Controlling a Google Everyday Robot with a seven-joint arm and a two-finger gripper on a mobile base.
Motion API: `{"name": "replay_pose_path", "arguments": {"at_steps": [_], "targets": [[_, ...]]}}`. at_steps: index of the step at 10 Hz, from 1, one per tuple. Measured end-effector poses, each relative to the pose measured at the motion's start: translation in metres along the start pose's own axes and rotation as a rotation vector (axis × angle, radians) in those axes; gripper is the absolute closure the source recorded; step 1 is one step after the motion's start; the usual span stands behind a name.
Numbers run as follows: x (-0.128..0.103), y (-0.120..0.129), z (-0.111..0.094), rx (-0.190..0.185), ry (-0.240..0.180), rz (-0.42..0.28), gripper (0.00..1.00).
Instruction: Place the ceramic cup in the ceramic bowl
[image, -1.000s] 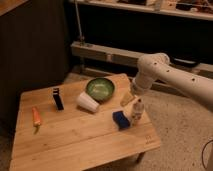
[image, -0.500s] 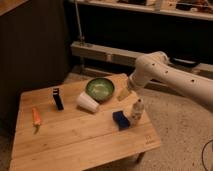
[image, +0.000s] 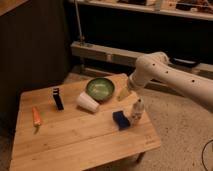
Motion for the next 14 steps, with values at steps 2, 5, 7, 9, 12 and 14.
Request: {"name": "replay_pose_path", "arguments": {"at_steps": [2,5,7,9,12,14], "targets": [[-0.005,0.027,0.008,-0.073,-0.07,-0.094,0.2],[-0.019,0.069,0.023,-0.169,-0.136,-0.253,0.2],[-0.021,0.08,0.031,-0.161,-0.178,-0.309,0.2],[-0.017,0.079,0.044,-0.123,-0.237,-0.316,0.2],[-0.028,0.089,0.068,-0.094,-0.278,-0.33,0.2],[-0.039,0.105,0.089,-0.095,-0.277,-0.352,0.2]]}}
